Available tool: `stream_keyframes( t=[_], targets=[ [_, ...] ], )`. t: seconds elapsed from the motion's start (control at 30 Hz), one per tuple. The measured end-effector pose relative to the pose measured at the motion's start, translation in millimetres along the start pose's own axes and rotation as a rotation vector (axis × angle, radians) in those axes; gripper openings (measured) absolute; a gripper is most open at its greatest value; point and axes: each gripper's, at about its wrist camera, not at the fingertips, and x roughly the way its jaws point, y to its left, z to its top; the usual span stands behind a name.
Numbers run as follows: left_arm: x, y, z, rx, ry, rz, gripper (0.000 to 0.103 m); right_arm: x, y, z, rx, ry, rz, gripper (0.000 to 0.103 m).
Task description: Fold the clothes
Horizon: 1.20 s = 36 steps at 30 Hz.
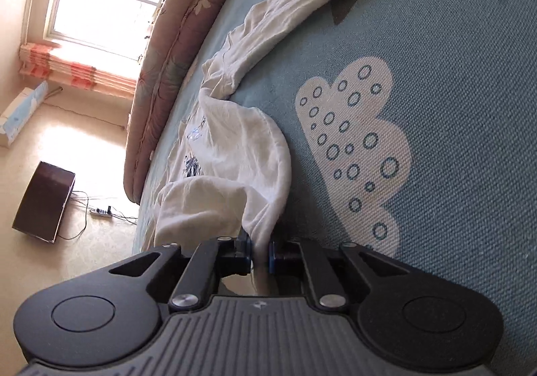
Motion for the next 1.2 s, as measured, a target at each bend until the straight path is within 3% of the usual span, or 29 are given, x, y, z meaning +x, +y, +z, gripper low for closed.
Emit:
stream_keyframes(
  t=[0.1,0.3,0.5,0.6,0.83,0.93,1.07,1.13,1.2],
  targets=[
    [-16.9,-11.7,-0.1,0.029,-0.025,0.028,0.005,-1.8,15.3,-2.0,-0.06,0.001,-0.037,0.013],
    [-75.3,-31.8,4.5,0.093,-0.096,0.034,0.005,-23.2,55.7,4.8,-0.181,0.023,0.018,0.013],
    [-123.2,-39.8,-3.4,0.144,-0.087,0.067,0.004,-38.2,92.6,2.9,-0.298,0.142,0.037,0.013],
    [-123.1,-29.4,-8.0,0.133,-0.049,0.124,0.004,-39.5,87.2,-7.4,-0.303,0.207,0.009,0.013],
    [-98.5,11.9,-14.2,0.041,0.055,0.241,0.006,-13.1,49.9,-34.7,-0.257,0.323,-0.161,0.013],
    [-107.2,9.0,-15.8,0.065,0.067,0.288,0.021,-24.0,59.4,-33.1,-0.309,0.306,-0.221,0.018],
    [-148.7,0.3,-7.9,0.099,-0.017,0.328,0.036,-41.9,72.5,-21.0,-0.372,0.255,-0.277,0.027],
    [-169.7,-4.9,2.0,0.119,-0.079,0.313,0.044,-51.5,78.6,-11.7,-0.39,0.218,-0.286,0.038],
    [-182.2,-9.6,20.4,0.119,-0.148,0.298,0.051,-49.5,84.4,0.7,-0.396,0.182,-0.276,0.056]
  ],
)
